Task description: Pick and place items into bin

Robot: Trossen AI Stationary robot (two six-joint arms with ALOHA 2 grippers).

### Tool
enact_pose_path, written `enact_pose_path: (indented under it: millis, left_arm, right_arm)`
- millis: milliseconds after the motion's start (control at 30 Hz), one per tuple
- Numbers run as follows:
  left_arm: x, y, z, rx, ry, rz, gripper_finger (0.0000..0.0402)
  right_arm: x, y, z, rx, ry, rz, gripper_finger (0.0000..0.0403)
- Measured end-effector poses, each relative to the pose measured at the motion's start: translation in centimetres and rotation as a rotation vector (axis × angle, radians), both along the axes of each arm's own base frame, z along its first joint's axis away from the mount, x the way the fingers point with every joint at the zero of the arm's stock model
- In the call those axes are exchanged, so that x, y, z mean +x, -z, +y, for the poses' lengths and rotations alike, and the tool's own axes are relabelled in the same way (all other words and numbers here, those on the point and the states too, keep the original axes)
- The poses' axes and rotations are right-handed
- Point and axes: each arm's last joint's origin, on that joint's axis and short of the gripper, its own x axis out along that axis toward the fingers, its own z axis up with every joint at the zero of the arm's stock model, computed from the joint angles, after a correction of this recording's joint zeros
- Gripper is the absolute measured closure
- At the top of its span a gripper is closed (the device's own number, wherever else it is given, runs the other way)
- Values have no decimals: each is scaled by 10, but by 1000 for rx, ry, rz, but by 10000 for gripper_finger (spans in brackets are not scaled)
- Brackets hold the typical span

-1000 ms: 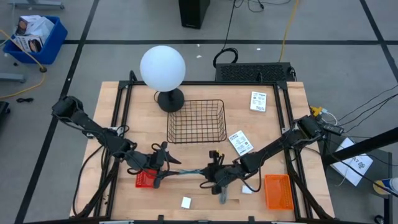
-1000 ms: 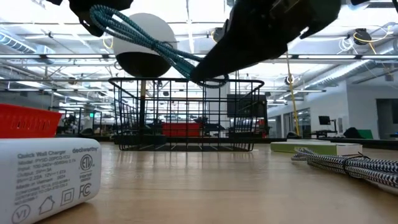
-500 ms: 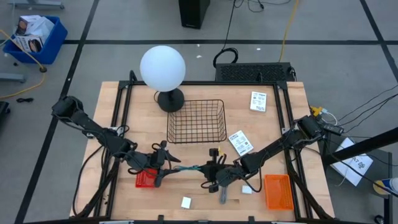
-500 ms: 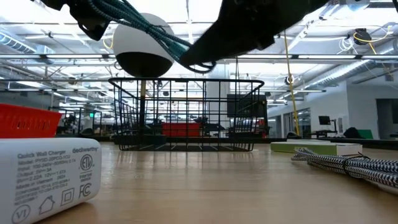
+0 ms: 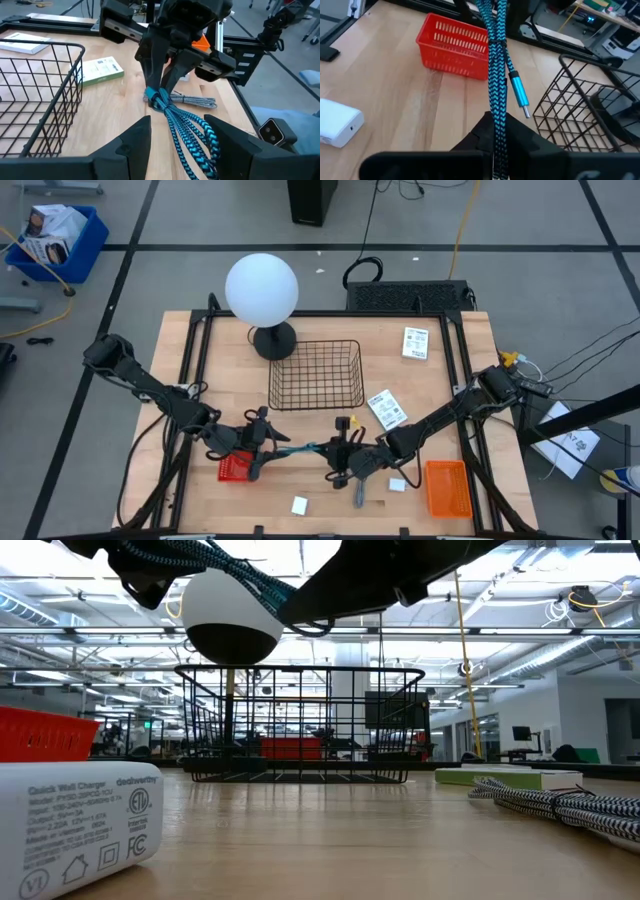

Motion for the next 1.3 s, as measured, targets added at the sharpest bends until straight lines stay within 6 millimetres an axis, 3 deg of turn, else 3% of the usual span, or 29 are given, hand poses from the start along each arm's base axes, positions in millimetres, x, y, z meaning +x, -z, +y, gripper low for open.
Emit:
enact_pose_path:
  millis: [167,567,867,1300]
  left_arm:
    - [1,3,-1,6,-1,12,233]
    - [2,3,2,48,-20,8,390]
    - [0,6,2,64,-15,40,385]
    - [-23,-10,3,45,25,63,391]
  right_arm:
    - [0,0,0,1,0,-2,388]
    - [0,0,0,3,1,-3,387]
    - [0,-1,1,7,-2,-10,363]
    - [0,-1,1,18,1,-12,276]
